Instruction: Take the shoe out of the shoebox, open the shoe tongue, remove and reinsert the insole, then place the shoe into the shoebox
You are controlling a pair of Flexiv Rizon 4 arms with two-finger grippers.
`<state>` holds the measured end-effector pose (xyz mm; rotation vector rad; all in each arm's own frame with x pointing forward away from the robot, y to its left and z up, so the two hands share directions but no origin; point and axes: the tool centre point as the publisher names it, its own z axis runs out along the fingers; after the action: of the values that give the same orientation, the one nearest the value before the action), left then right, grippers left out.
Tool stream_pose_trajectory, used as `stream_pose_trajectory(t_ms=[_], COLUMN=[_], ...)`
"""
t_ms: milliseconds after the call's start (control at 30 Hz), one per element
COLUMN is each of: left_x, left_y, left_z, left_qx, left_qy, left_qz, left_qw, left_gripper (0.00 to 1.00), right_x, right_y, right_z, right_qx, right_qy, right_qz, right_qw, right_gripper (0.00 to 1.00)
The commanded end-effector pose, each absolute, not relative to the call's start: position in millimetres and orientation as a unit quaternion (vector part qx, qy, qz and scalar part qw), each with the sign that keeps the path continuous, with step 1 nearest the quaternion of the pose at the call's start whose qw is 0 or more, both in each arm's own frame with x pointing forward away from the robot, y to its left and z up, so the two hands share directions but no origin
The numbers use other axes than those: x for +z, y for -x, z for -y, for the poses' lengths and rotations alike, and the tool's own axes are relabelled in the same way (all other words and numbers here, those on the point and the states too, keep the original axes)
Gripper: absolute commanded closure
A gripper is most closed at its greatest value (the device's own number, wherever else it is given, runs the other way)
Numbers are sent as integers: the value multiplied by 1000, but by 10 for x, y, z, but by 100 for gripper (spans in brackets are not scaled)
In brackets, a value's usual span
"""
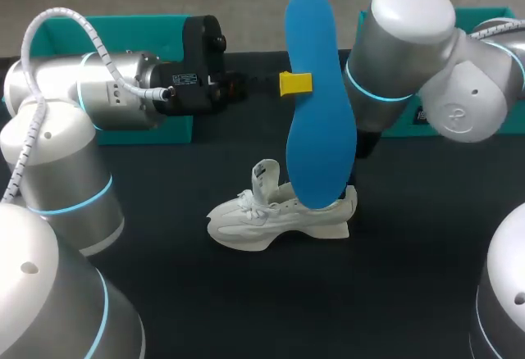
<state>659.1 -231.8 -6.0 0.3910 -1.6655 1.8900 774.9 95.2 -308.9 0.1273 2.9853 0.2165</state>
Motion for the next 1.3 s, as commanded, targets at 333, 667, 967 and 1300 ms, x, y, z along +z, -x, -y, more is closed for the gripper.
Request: stream_pose_trajectory(t_ms=[333, 667, 967, 1300], left_x=[-65, -65, -65, -65], left_y=[-6591, -6591, -6591, -6591], left_z=[2329, 2329, 2329, 2329], left_qx=[710, 710, 710, 710], left_qy=[-147, -147, -147, -147], left_qz=[624, 624, 624, 624], left_qw=[291, 291, 291, 291], left_gripper=[100, 100, 100, 100], right_x=[-3380, -3592, -3778, -3764], right_y=[-8179, -8157, -8052, -8001], right_z=[-1329, -1497, -1372, -1312], right_qx=[56, 65, 59, 57], right_qy=[-2, 12, -3, -4], right_qz=[-997, -997, -998, -998], right_qw=[59, 38, 16, 14], right_gripper=[0, 13, 98, 100])
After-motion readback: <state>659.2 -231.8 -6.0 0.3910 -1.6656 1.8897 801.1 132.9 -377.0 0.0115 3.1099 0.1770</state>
